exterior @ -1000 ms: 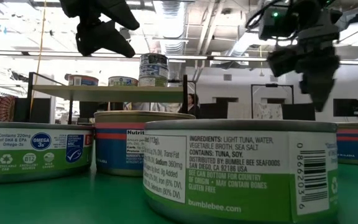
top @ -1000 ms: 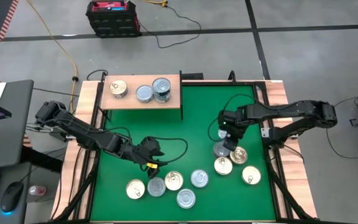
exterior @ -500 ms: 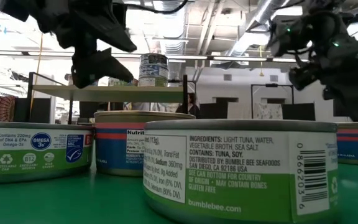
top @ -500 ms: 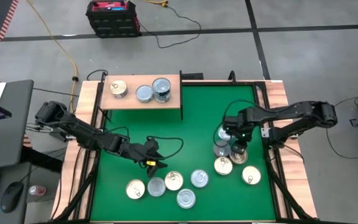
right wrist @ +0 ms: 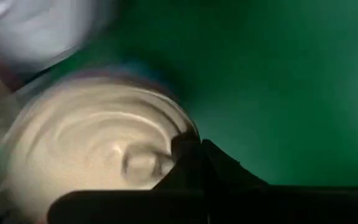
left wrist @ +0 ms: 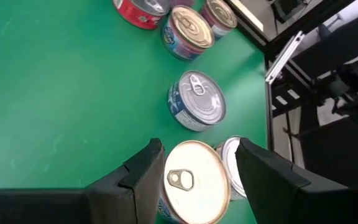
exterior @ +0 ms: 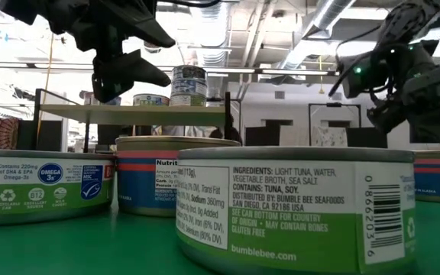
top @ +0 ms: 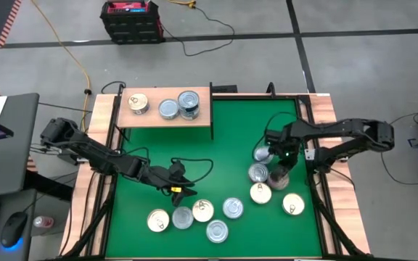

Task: Stack canned seafood by type on shelf
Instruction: Stack the blue and pink tuna can on top of the blue and pink tuna cans on the shelf

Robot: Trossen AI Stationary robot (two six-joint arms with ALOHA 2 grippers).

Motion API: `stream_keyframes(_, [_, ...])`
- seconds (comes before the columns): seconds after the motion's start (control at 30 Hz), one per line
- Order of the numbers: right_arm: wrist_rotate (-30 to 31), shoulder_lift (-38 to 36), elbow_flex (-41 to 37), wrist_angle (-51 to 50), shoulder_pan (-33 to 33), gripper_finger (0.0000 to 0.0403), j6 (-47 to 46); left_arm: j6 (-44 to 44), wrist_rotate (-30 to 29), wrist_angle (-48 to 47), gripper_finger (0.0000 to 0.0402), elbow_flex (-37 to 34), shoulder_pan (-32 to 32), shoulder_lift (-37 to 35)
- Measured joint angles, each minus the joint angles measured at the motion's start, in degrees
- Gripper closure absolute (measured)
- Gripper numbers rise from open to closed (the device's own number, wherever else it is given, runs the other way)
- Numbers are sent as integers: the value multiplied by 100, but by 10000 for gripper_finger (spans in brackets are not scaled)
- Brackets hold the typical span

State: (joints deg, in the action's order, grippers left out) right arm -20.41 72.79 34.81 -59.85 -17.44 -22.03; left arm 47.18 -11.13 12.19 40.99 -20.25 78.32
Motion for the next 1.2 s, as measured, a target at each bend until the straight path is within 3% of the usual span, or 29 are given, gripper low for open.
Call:
stream_keyframes(0.1, [703,42,-51,29,-411,381,65,2,5,64,212,2,0,-6])
stream_keyframes(0.33, [884,-30,123,-265,-1158,378,327,2,72,136,212,7,0,-4])
stream_keyframes(0.5, [1348,-221,636,-597,-1312,364,683,64,86,144,212,7,0,-4])
stream_keyframes(0.77, [1040,-703,1785,-714,-912,340,1188,6,43,104,212,7,20,-4])
stream_keyframes(0.93, [997,-756,2015,-977,-334,278,1175,4,-9,76,212,7,158,-4])
stream_keyframes(1.2, [995,-443,2017,-1186,690,115,516,-76,211,13,212,7,405,-4])
